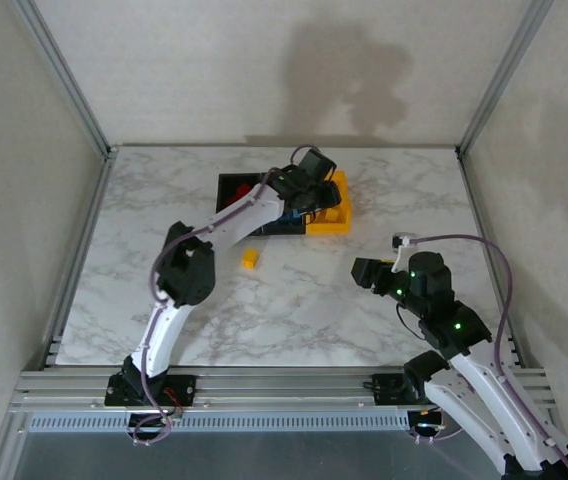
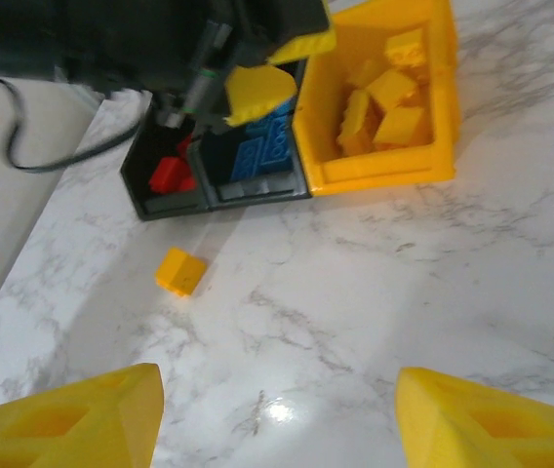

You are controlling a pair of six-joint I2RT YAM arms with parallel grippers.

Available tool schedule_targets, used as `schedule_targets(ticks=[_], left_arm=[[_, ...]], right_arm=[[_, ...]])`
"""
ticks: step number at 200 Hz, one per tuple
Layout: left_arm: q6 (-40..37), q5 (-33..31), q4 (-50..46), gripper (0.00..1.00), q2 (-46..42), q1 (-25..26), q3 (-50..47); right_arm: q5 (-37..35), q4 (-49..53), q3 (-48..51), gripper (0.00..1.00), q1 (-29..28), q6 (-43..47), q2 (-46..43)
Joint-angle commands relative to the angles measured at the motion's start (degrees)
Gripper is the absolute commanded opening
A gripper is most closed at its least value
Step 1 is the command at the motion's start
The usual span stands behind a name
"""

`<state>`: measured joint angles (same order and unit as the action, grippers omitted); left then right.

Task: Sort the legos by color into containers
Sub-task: Place the lego in the container, then pick up the lego from the center of the table.

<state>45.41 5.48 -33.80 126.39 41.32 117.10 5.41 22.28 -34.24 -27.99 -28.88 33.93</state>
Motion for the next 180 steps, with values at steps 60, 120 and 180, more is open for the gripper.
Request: schedule_targets(ticks=[60,120,180], left_arm=[[-20.93,-1.55,4.75,0.69,-34.35,-0.79,-38.79],[-27.64,-9.15,14.05,0.81,-48.91,-2.49,-61.79],[-28.71,-8.23,19.24,0.81,-42.1,-4.24,-66.31]], right_arm=[[22.07,-11.32,-4.72,0.72,-0.87,9.43,11.52],[15.83,-19.84,-2.98,0.72,-8.6,11.56,19.23],[13.62,-22.2,-2.27,0.71,-11.53,11.21,21.01]])
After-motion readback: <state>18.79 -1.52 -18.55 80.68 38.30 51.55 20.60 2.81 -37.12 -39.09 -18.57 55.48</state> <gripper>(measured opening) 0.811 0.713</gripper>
